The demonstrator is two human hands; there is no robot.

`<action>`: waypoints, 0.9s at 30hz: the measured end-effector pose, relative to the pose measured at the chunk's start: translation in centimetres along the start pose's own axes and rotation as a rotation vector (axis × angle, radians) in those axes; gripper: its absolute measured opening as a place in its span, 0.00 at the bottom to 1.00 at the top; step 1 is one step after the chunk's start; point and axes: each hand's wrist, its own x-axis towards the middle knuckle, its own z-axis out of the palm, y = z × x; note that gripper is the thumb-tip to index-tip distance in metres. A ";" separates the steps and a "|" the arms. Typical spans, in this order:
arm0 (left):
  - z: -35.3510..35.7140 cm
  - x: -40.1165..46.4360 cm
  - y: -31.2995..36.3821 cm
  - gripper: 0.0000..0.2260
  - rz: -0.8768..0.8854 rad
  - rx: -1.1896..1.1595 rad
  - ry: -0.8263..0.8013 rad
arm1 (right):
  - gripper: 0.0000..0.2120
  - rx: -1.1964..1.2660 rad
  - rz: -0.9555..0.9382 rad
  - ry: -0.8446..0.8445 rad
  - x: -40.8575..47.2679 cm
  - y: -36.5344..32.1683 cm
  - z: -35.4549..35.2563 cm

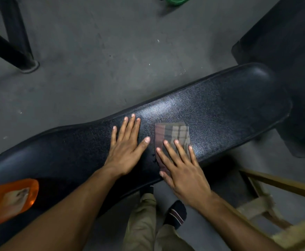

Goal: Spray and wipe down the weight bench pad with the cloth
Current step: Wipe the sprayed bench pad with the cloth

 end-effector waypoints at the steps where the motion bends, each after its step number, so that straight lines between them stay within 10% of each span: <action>1: 0.0 0.1 0.0 0.39 -0.004 0.006 -0.007 | 0.33 -0.017 -0.004 0.002 -1.1 0.5 0.2; 12: 1.0 0.5 0.1 0.38 -0.048 0.132 0.015 | 0.35 0.061 0.251 0.089 -0.8 3.1 0.6; 27: 0.8 1.0 -0.1 0.39 -0.061 0.061 -0.020 | 0.33 0.028 -0.082 0.130 1.0 -2.7 1.7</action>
